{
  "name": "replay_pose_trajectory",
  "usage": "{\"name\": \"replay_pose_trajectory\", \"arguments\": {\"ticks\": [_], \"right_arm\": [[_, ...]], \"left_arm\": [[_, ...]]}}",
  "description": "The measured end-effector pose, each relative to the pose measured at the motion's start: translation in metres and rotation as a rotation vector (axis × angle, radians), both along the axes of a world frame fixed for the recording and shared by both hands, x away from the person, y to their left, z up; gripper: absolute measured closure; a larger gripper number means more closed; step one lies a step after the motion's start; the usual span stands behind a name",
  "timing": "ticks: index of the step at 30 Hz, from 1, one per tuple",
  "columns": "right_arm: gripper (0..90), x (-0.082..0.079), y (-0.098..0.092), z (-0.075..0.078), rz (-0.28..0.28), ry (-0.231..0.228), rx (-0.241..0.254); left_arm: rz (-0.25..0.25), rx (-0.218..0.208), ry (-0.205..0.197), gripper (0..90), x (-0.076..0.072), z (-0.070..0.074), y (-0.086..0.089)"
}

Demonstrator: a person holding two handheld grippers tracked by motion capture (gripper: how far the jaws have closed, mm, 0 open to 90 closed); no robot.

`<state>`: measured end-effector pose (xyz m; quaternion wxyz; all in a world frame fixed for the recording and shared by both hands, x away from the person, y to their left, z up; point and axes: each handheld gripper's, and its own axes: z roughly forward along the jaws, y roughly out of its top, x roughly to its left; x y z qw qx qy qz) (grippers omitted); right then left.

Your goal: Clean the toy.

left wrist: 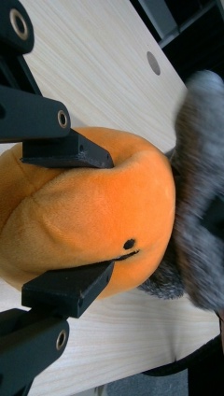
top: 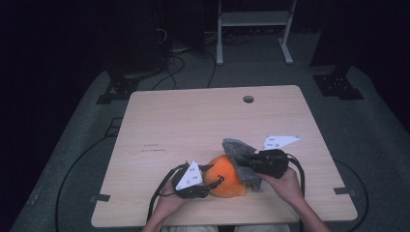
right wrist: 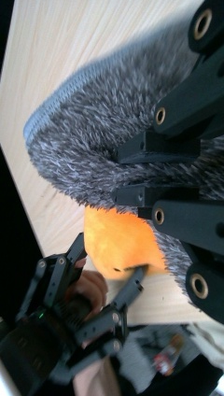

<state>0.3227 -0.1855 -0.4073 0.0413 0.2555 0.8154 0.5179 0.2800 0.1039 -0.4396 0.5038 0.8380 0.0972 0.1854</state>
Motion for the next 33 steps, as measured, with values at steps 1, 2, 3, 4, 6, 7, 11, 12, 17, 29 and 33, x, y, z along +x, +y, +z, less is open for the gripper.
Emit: {"name": "replay_pose_trajectory", "arguments": {"ticks": [1, 2, 3, 4, 6, 7, 11, 12, 17, 29, 33], "right_arm": [[79.7, 0.003, 0.003, -0.004, 0.001, 0.015, -0.006], [79.7, 0.007, 0.001, -0.009, -0.002, 0.032, 0.004], [79.7, 0.007, 0.001, -0.009, -0.002, 0.032, 0.004], [79.8, 0.009, -0.003, -0.014, -0.013, 0.05, 0.013], [79.8, 0.009, -0.021, -0.02, -0.073, 0.073, -0.029], [79.8, 0.009, -0.021, -0.02, -0.073, 0.073, -0.029], [79.8, -0.002, -0.026, -0.018, -0.075, 0.074, 0.013], [79.8, -0.005, -0.018, -0.019, -0.062, 0.052, -0.009], [79.8, -0.008, -0.028, -0.03, -0.094, 0.105, -0.046], [79.7, -0.016, -0.025, -0.03, -0.091, 0.071, -0.091], [79.5, -0.024, -0.006, -0.002, -0.032, -0.006, -0.007]], "left_arm": [[0.004, -0.001, 0.009, 46.4, 0.001, -0.001, 0.001], [0.004, -0.003, 0.017, 46.4, 0.001, -0.001, 0.003], [0.004, -0.003, 0.017, 46.4, 0.001, -0.001, 0.003], [0.006, -0.01, 0.023, 46.4, 0.001, -0.002, 0.003], [0.012, -0.014, 0.035, 46.6, 0.003, -0.003, 0.005], [0.012, -0.014, 0.035, 46.6, 0.003, -0.003, 0.005], [0.014, -0.021, 0.051, 46.6, 0.006, -0.004, 0.007], [0.018, -0.019, 0.058, 46.6, 0.006, -0.004, 0.008], [0.042, -0.036, 0.101, 46.3, 0.011, -0.006, 0.013], [0.053, -0.045, 0.109, 45.7, 0.012, -0.004, 0.01], [0.025, -0.03, 0.068, 45.5, 0.008, -0.001, -0.001]]}}
